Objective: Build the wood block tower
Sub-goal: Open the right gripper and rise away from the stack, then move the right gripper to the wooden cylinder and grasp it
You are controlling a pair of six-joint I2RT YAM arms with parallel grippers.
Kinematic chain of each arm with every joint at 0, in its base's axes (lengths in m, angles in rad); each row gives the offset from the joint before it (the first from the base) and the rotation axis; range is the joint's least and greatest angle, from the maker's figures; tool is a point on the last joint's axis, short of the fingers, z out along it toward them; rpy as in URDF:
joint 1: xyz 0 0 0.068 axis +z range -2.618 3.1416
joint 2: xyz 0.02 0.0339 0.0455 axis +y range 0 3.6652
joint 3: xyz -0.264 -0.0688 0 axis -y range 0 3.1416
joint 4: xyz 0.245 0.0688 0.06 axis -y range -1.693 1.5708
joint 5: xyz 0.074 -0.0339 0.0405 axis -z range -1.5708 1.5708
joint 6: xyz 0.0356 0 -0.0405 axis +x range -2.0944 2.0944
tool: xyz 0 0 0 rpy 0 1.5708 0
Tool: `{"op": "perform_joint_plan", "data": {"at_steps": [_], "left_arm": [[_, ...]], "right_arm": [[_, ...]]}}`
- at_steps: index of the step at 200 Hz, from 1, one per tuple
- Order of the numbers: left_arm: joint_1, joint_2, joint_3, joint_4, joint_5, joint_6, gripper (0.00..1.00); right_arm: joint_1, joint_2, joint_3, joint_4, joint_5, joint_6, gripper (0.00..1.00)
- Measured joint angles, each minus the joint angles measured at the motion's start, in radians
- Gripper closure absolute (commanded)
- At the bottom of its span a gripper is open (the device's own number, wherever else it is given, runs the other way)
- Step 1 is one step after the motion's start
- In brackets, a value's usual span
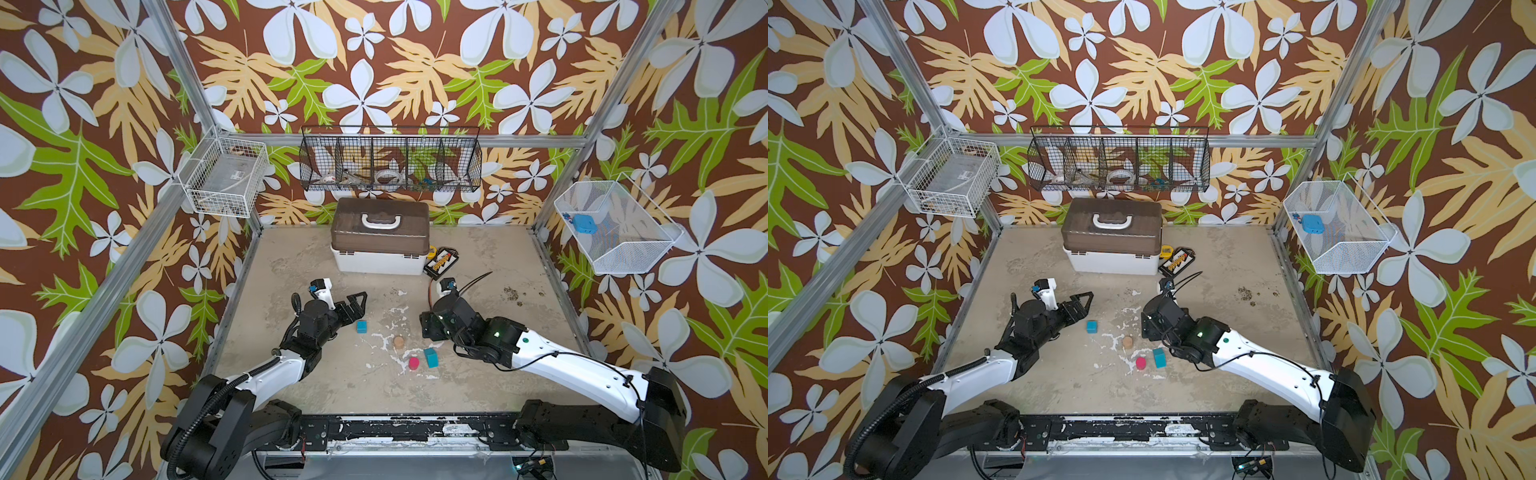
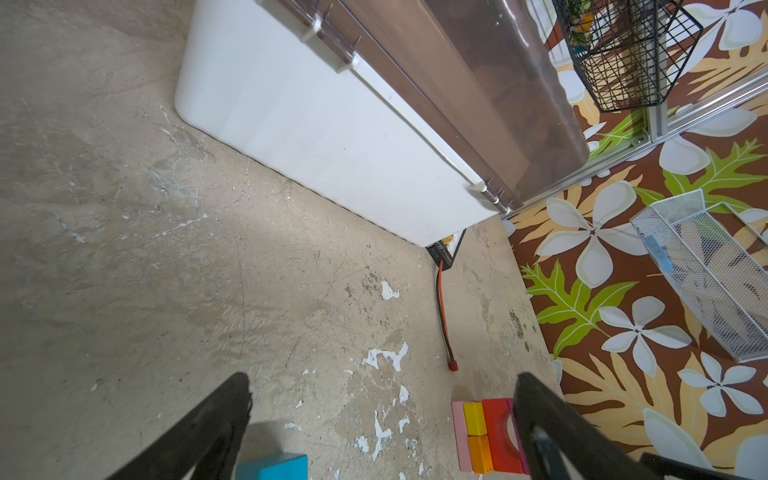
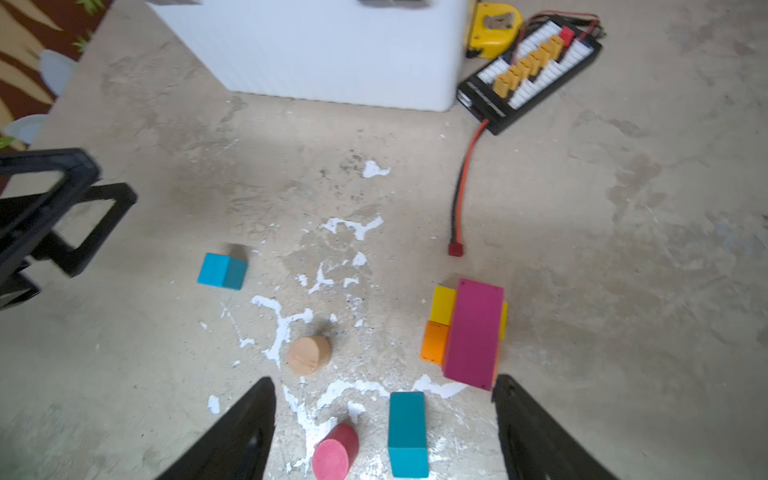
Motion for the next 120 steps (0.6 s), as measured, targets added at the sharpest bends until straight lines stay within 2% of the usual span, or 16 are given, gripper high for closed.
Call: {"op": "perform_joint_plan", "data": {"at_steps": [37,55,120], "left_arm": [[0.0,-0.055,-0.002,-0.061,-0.09,-0.016,0.0],[0.0,-0.089,-0.014,-0.082,-0.143,-0.025,0.0],[0.0,-0.121,0.029,-0.256,-0.339,-0.124,0.0]], "right_arm": [[0.014,0.087,0.005,0.07,-0.095,-0.057,0.2],[0.02,0.163,0.029,0.076,-0.143,-0.074,0.23],[0.032,0.413,0.13,0.04,-0.192,-0.094,0.3]]}}
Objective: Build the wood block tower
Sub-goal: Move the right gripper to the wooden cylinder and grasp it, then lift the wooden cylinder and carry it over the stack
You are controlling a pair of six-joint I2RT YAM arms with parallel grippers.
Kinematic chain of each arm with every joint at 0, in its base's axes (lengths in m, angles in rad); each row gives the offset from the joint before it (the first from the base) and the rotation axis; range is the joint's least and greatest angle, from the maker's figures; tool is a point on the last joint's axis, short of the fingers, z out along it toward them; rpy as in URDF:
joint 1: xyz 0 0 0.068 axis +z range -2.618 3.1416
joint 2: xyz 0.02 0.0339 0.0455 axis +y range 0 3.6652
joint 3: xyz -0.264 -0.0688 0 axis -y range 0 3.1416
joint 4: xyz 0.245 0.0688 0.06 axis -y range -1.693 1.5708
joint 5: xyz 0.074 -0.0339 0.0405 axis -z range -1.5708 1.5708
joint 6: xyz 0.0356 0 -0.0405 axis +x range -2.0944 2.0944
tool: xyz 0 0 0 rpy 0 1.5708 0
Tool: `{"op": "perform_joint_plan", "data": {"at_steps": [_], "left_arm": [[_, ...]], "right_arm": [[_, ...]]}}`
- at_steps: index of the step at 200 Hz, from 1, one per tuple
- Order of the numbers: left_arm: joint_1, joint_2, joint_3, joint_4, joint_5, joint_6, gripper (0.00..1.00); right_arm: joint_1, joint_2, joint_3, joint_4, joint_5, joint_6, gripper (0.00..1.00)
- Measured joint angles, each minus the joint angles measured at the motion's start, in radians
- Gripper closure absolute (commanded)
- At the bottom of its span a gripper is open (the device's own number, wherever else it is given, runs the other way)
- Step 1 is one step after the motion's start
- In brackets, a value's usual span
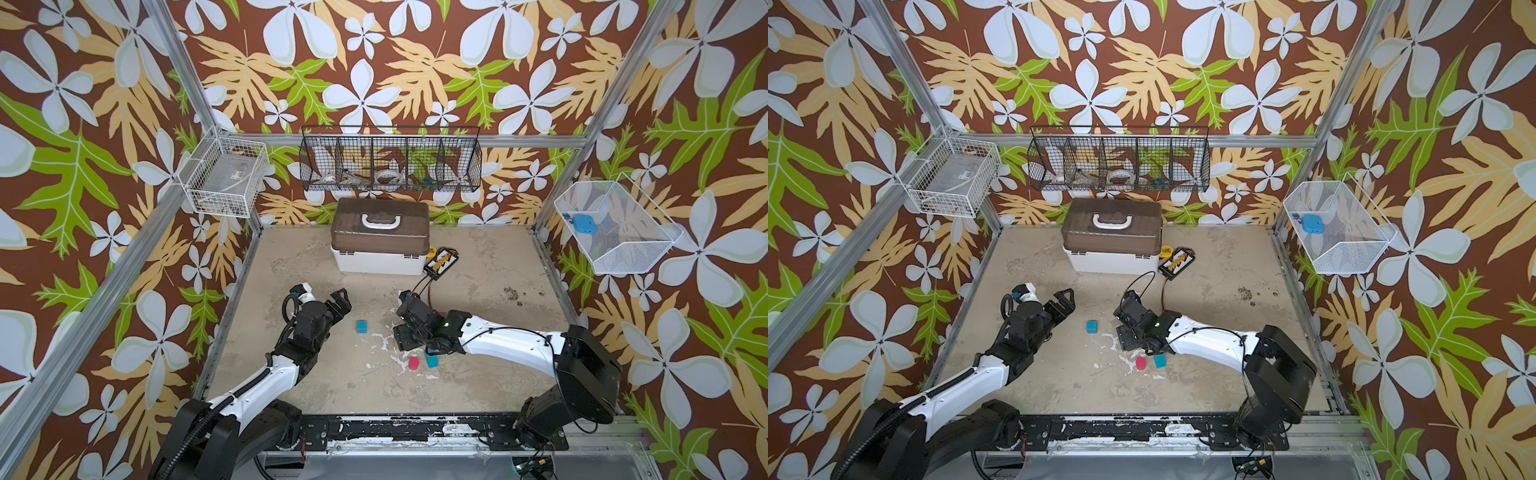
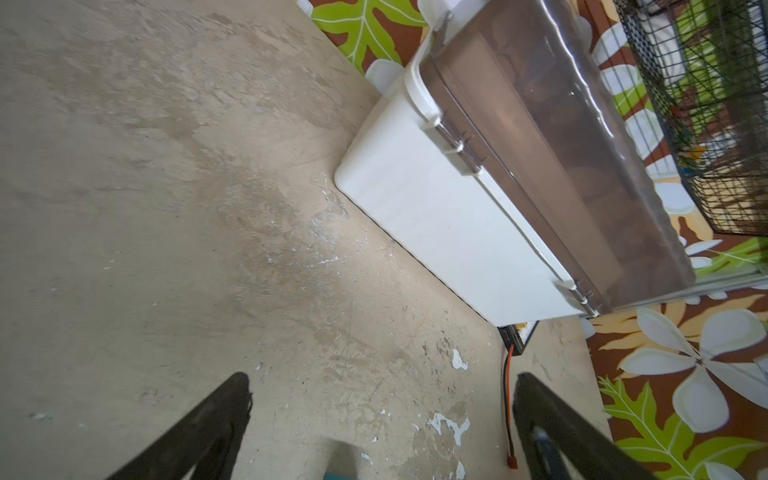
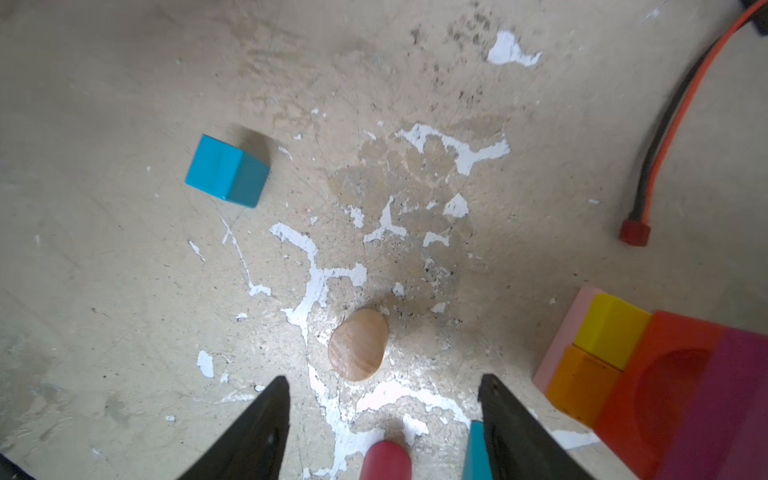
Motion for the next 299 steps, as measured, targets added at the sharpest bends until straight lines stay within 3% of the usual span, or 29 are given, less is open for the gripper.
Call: {"op": "perform_joint_plan", "data": {"at_steps": [82,200,299], "left_arm": [[0.0,0.022,0.062,-0.154,-0.078,-0.053,0.0],[0.0,0.034,0.071,-0.17,-0.075,-0.058,0.0],[0.0,0.114,0.105,-0.172,-0.026,-0.051,0.0]], "right_arm": [[0.006,0.17,0.085,-0.05,-0.007,0.0,0.4],[0.029,0.245,0.143,-0.09,-0.004,0.003,0.71],[0.03,0.212,0.132,-0.104,0.015,0.008,0.75]]}}
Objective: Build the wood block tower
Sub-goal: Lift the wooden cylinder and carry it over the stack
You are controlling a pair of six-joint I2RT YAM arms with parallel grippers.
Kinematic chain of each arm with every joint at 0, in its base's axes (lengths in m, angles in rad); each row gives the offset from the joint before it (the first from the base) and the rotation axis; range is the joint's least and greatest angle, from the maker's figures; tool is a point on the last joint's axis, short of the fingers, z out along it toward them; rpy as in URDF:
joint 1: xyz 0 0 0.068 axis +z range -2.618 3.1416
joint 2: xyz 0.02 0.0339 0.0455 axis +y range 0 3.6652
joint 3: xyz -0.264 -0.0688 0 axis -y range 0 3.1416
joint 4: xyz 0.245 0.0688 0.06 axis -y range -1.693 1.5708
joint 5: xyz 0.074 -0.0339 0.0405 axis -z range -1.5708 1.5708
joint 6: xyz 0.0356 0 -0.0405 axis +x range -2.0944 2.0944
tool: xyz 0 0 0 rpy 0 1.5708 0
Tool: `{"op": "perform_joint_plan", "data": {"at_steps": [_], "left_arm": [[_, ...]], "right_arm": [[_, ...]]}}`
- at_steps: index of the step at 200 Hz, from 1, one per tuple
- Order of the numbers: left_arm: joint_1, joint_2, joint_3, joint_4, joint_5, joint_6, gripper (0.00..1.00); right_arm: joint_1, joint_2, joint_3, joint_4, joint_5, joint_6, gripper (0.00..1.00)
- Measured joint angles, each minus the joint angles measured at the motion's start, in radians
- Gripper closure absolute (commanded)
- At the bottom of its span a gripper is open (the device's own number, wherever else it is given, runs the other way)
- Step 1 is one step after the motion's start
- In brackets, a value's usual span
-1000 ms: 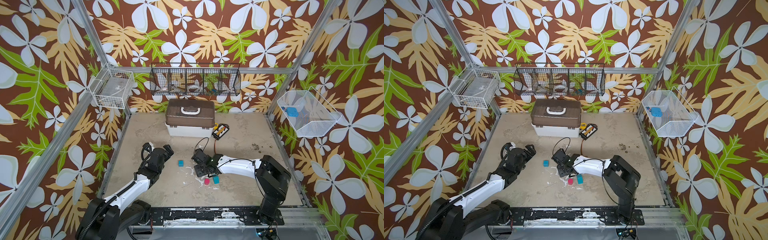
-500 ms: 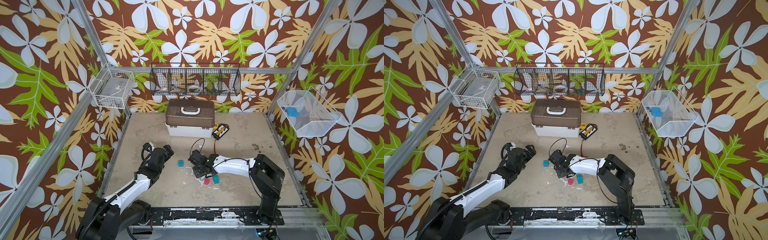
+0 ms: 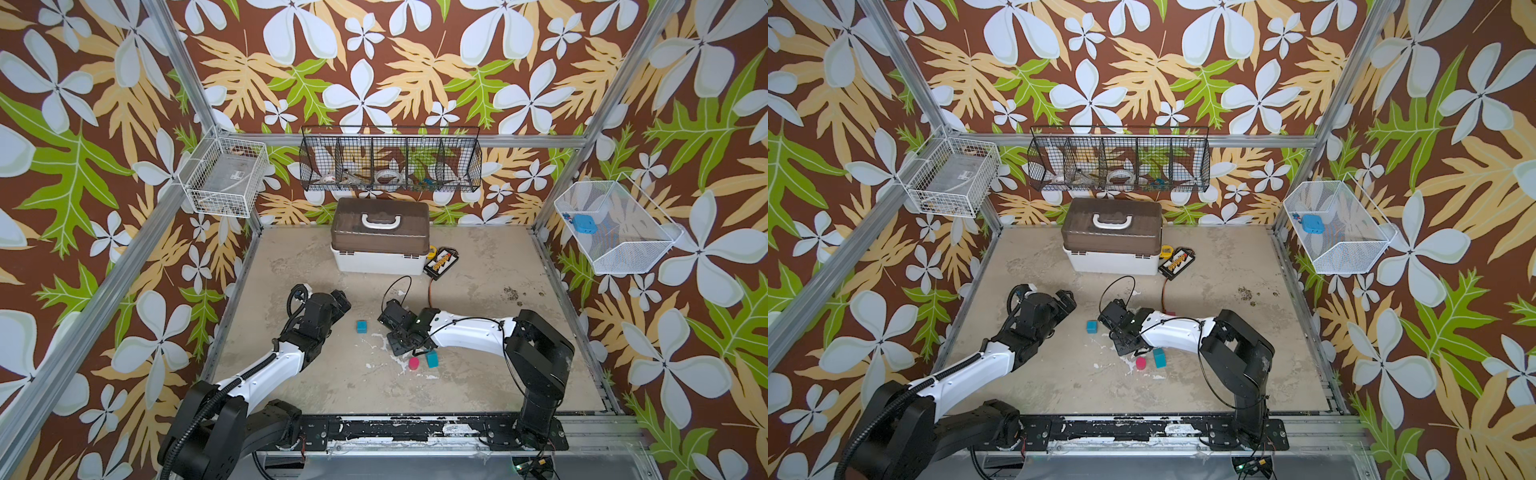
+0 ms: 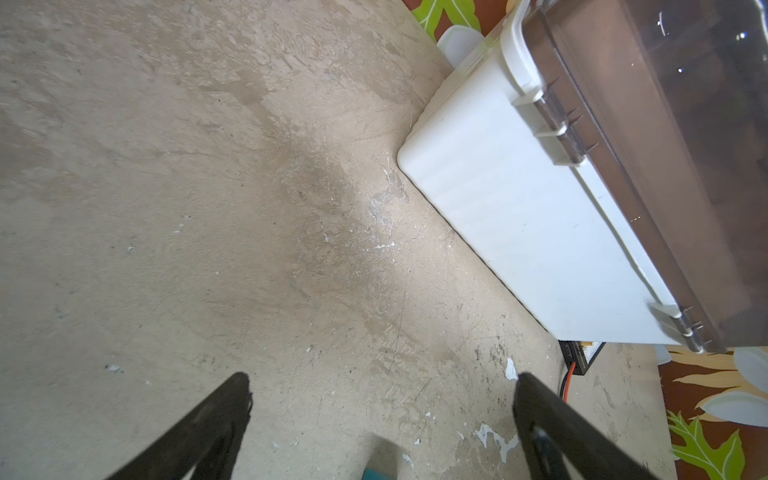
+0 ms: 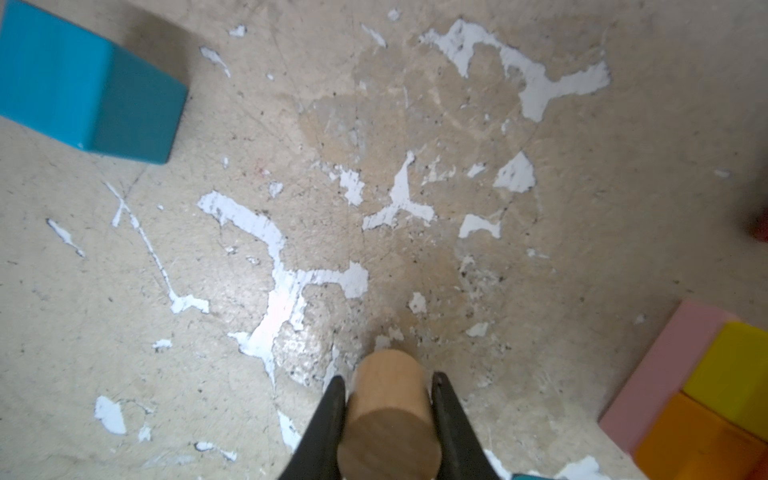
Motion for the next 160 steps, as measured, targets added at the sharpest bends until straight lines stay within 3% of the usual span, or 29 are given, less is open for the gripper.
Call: {"op": "perform_joint_plan", "data": {"at_steps": [160], "left_arm": [[0.0,0.096,0.109,-0.135,-0.023,-0.001,0.01]], "right_arm": [[0.0,-0.002,0.004,-0.011,0.018,0.0,0.79]]}}
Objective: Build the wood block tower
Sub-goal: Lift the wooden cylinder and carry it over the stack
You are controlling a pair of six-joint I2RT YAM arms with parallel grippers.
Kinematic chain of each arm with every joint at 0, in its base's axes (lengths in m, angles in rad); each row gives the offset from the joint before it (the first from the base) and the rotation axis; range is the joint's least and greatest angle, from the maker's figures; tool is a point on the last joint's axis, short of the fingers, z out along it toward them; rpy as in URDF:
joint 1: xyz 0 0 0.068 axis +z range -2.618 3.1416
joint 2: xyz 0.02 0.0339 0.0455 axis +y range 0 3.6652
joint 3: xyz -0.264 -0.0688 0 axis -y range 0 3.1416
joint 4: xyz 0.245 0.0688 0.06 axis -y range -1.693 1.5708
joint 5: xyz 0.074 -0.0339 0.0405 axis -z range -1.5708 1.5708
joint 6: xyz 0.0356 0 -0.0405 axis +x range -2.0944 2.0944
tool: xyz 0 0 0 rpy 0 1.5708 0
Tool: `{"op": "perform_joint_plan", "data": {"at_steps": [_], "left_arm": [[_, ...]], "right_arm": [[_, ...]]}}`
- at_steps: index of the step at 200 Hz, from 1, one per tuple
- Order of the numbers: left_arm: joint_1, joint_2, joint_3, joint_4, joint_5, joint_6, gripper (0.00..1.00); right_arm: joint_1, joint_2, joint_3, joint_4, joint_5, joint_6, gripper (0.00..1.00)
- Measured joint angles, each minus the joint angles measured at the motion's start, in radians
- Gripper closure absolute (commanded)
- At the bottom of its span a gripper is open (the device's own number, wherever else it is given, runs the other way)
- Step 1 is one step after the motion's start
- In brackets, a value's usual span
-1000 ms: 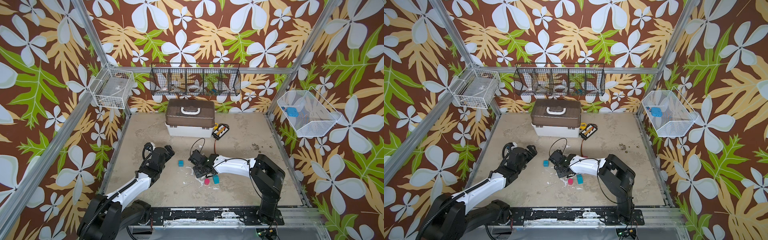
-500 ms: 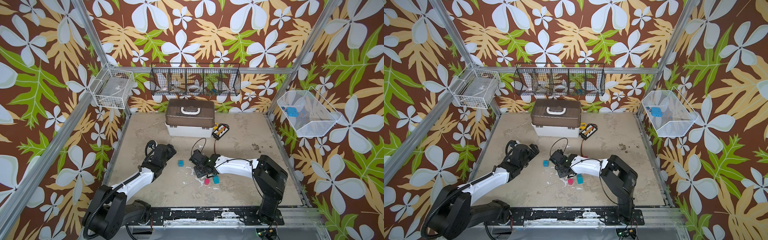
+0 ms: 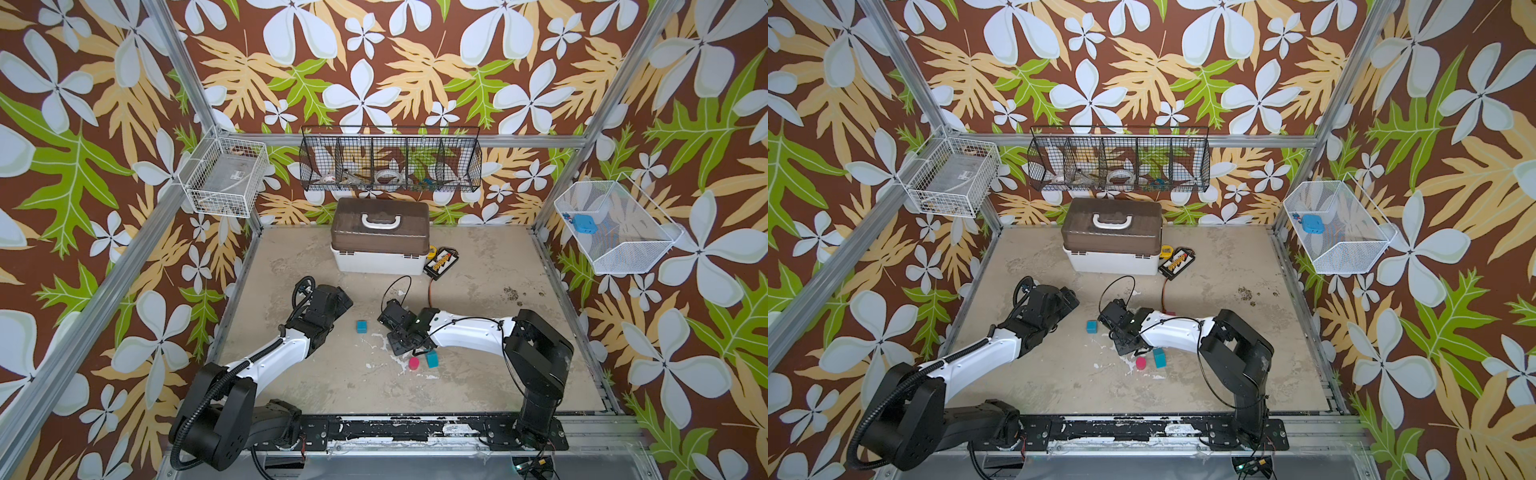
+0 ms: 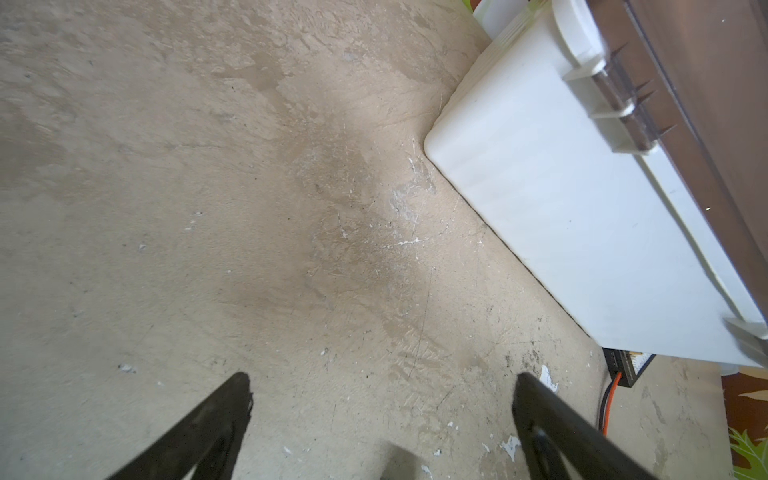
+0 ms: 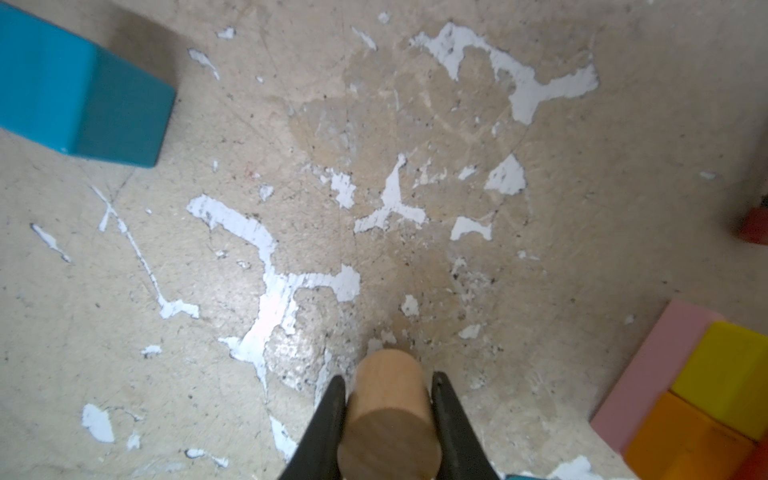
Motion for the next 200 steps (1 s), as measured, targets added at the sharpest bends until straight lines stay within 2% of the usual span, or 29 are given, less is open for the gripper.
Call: {"op": "perform_joint_plan", "data": {"at_steps": [72,120,150,200], "left_arm": [[0.0,0.003,0.007,-0.021,-0.003,0.0,0.01],[0.0,0.006,0.009,-0.022,-0.003,0.0,0.01],[0.0,0.007,0.013,-0.022,-0.002,0.001,0.01],[0.0,0.008,0.017,-0.02,0.022,0.009,0.06]], "right_arm": [[-0.017,-0.237,0.023,-0.104,0.123,0.0,0.79],[-0.2,-0.378,-0.032,-0.162,0.14,-0.029,0.79],[-0.284,-0.386,-0.053,-0.18,0.107,-0.064,0.79],[-0.313,-0.333,-0.05,-0.182,0.064,-0.109,0.79]]}}
